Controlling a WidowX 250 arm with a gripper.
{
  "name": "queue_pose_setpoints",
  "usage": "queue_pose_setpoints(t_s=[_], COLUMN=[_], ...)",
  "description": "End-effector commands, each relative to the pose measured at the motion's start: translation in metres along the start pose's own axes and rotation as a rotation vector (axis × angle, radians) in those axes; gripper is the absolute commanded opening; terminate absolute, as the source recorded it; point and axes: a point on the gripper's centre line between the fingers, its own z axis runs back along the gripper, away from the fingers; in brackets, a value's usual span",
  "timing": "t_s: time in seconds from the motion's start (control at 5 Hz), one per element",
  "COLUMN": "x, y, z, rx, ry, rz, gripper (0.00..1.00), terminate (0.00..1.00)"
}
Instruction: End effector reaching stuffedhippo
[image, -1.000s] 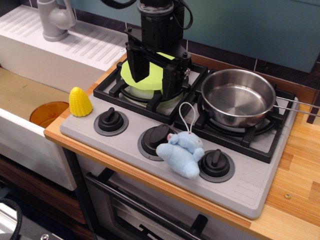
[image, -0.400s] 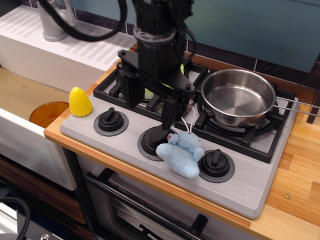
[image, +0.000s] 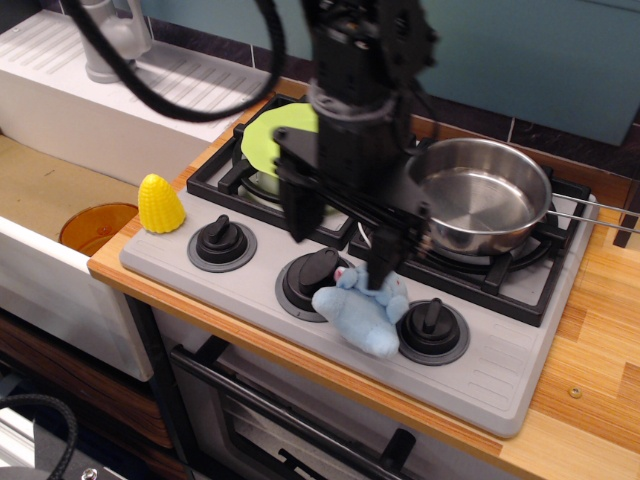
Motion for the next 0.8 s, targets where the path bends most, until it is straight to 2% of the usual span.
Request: queue_pose_setpoints(t_s=[0.0,0.4,0.6], x=[0.012,0.012,0.008], y=[-0.023,-0.016,-0.005], z=[-0.013,-0.034,-0.044], rx=[-0.012,0.009,-0.011], ry=[-0.066,-0.109,-0.122], rz=[-0.012,-0.042,-0.048], gripper=[1.00,1.00,1.00], terminate=[0.00,0.00,0.00])
